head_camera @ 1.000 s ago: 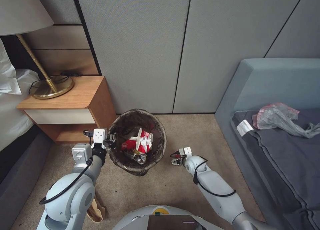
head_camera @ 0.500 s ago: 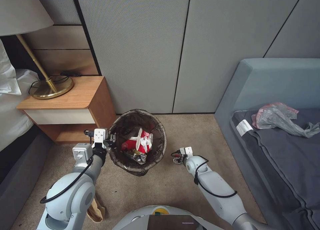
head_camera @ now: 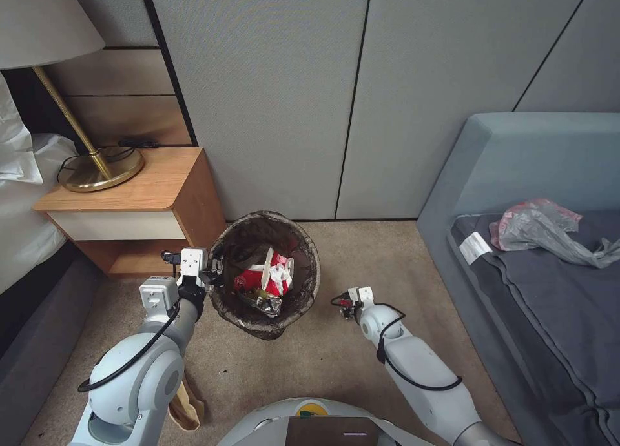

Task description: Pick up the trash bin, then pick up the garbage from the floor and place it into the trash bin.

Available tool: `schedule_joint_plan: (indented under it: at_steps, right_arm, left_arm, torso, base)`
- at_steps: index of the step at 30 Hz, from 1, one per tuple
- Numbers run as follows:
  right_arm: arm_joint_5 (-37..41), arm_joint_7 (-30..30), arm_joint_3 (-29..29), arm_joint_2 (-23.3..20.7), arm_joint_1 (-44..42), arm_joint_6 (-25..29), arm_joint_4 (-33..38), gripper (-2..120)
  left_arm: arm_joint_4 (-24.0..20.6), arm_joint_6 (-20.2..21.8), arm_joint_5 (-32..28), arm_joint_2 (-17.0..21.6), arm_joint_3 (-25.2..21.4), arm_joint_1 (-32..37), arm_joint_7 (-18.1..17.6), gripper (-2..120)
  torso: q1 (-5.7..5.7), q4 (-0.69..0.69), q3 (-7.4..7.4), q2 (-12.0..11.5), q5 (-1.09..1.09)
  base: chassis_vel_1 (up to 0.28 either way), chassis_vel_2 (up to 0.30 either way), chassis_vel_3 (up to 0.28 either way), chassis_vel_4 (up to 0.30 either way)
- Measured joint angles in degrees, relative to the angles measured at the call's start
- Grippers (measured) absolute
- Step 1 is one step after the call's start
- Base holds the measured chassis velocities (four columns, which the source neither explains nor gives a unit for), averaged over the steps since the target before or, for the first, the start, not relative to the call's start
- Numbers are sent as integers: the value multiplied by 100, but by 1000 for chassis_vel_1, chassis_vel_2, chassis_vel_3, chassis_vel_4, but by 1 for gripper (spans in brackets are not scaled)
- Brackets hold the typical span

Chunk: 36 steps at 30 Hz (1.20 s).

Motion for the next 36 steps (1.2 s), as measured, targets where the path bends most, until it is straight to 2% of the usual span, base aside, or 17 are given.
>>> schedule_joint_plan:
  at_steps: [1, 2, 4, 6, 9, 16, 20, 23, 24, 27, 28, 30, 31, 33, 34, 36]
  right_arm:
    - [13, 10, 22, -24, -60, -20, 109, 27]
    - [13, 10, 22, -24, -60, -20, 109, 27]
    - [28, 27, 58, -60, -164, -53, 296, 17]
    - [34, 36, 78, -71, -203, -60, 373, 14]
    - [54, 87, 150, -96, -309, -68, 611, 0]
    - [101, 196, 279, -111, -444, -85, 977, 0]
    - [170, 255, 455, -127, -596, -99, 1462, 0]
    - [432, 412, 806, -276, -787, -202, 2450, 0]
    - [432, 412, 806, -276, -787, -202, 2450, 0]
    - [683, 558, 1192, -590, -986, -346, 3352, 0]
    - [683, 558, 1192, -590, -986, -346, 3352, 0]
    - [988, 632, 1494, -844, -1153, -444, 3991, 0]
    - [988, 632, 1494, -844, -1153, -444, 3991, 0]
    - [1528, 715, 1841, -1178, -1338, -475, 4814, 0]
    - [1528, 715, 1841, -1178, -1338, -475, 4814, 0]
    - [2194, 821, 2121, -1537, -1402, -481, 5593, 0]
  left_arm:
    - [4, 0, 3, -10, 10, -6, 1, 0]
    - [4, 0, 3, -10, 10, -6, 1, 0]
    - [6, 0, 5, -13, 19, -16, 3, 0]
    - [7, 0, 5, -13, 19, -18, 5, 0]
    - [8, 0, 5, -9, 14, -14, 10, 0]
    - [7, 0, 9, -11, 6, -4, 11, 0]
    - [1, 0, 10, -6, -1, -6, 11, 0]
    - [-8, 0, 18, -2, 1, 0, 16, 0]
    - [-8, 0, 18, -2, 1, 0, 16, 0]
    - [-8, 0, 36, -1, 16, 1, 19, 0]
    - [-8, 0, 36, -1, 16, 1, 19, 0]
    - [-8, -1, 41, 0, 21, 1, 16, 0]
    - [-8, -1, 41, 0, 21, 1, 16, 0]
    - [-8, -1, 28, 5, 46, 8, -8, 0]
    - [-8, -1, 28, 5, 46, 8, -8, 0]
    - [-10, -1, 28, 14, 80, 34, -34, 0]
  torso:
    - [0, 0, 0, 0, -1]
    - [0, 0, 0, 0, -1]
    - [0, -2, 0, 0, -1]
    - [0, -2, 0, 0, -2]
    - [0, -1, 0, 0, -2]
    - [0, -1, -1, 0, -2]
    - [0, -1, -1, 0, -1]
    - [0, -1, -2, 0, -1]
    - [0, -1, -2, 0, -1]
    - [0, -1, -1, 0, -2]
    - [0, -1, -1, 0, -2]
    - [0, -2, -2, 0, -1]
    - [0, -2, -2, 0, -1]
    - [0, -4, -2, 1, -3]
    - [0, -4, -2, 1, -3]
    - [0, -2, -2, 1, -3]
  base:
    - [0, 0, 0, 0]
    - [0, 0, 0, 0]
    - [0, 0, 0, 0]
    - [0, 0, 0, 0]
    - [0, 0, 0, 0]
    - [0, 0, 0, 0]
    - [0, 0, 0, 0]
    - [0, 0, 0, 0]
    - [0, 0, 0, 0]
    - [0, 0, 0, 0]
    - [0, 0, 0, 0]
    - [0, 0, 0, 0]
    - [0, 0, 0, 0]
    - [0, 0, 0, 0]
    - [0, 0, 0, 0]
    - [0, 0, 0, 0]
